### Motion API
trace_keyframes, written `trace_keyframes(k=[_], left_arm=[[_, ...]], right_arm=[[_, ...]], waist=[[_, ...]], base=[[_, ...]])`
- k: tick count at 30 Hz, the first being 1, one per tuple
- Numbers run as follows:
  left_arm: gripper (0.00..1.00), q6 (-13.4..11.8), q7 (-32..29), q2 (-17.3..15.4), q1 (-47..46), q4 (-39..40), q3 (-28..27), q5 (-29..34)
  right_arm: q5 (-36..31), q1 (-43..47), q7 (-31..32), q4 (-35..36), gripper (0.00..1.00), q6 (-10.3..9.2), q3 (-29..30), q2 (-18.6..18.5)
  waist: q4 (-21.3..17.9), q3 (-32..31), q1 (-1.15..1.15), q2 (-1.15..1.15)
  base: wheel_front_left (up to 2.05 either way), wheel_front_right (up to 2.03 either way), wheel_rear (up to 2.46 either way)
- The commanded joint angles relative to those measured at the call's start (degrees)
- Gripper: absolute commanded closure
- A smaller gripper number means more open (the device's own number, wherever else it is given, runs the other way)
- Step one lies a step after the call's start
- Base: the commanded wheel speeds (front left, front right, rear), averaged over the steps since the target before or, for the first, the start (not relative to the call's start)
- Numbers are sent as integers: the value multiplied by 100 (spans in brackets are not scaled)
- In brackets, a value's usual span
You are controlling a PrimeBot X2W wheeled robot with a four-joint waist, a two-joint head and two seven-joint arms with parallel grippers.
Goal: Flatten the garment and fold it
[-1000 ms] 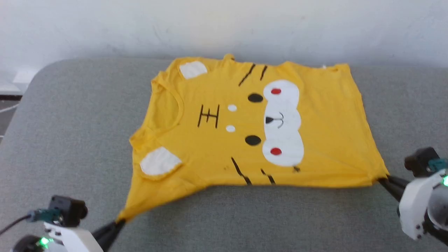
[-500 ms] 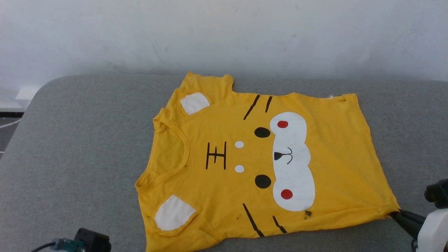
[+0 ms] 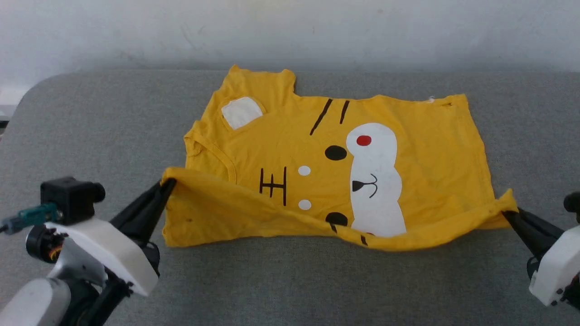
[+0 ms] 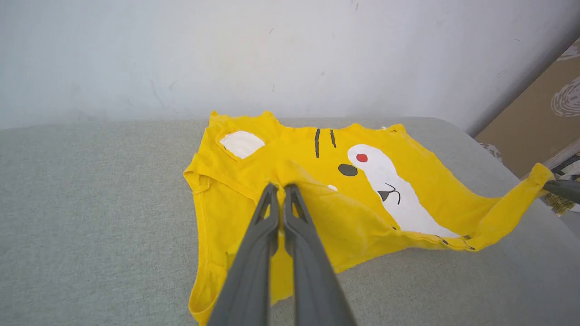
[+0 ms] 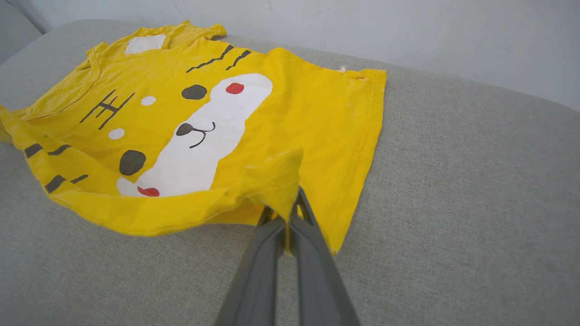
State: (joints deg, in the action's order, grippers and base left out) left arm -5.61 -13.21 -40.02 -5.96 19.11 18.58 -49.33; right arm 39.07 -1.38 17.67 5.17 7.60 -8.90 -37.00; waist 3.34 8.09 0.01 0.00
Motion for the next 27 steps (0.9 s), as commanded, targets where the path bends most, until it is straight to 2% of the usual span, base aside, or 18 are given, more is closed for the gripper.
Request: trace_keyframes(k=[1,11,21,24,25,26,27], left_arm=[[100,-3,71,61,-180,-108,-47,49],[100,82,170,279,-1141,-1073,181,495],[100,200,194,478,-1656,-2142,591,909],[100,255,190,656,-1765,-2555,691,872],[0,246,230,747,-1796,-2685,673,817],[0,238,264,819,-1819,-2822,670,787],[0,260,285,858,-1827,-2953,703,792]], right_arm=[[-80,-162,25,-44,100,-11,28,91],[-680,-1138,198,-855,100,-11,-100,480],[-923,-1913,163,-1692,100,-11,-566,563],[-990,-2104,118,-2045,100,-11,-720,587],[-998,-2150,84,-2139,100,-11,-766,600],[-990,-2182,51,-2208,100,-11,-838,613],[-990,-2209,-26,-2258,17,-11,-894,619]], waist=[[-83,223,-1,0],[-222,781,-1,0],[-244,1024,-1,0],[-198,1014,-1,0],[-183,997,-1,0],[-170,972,-1,0],[-163,942,-1,0]], base=[[0,0,0],[0,0,0],[0,0,0],[0,0,0],[0,0,0],[0,0,0],[0,0,0]])
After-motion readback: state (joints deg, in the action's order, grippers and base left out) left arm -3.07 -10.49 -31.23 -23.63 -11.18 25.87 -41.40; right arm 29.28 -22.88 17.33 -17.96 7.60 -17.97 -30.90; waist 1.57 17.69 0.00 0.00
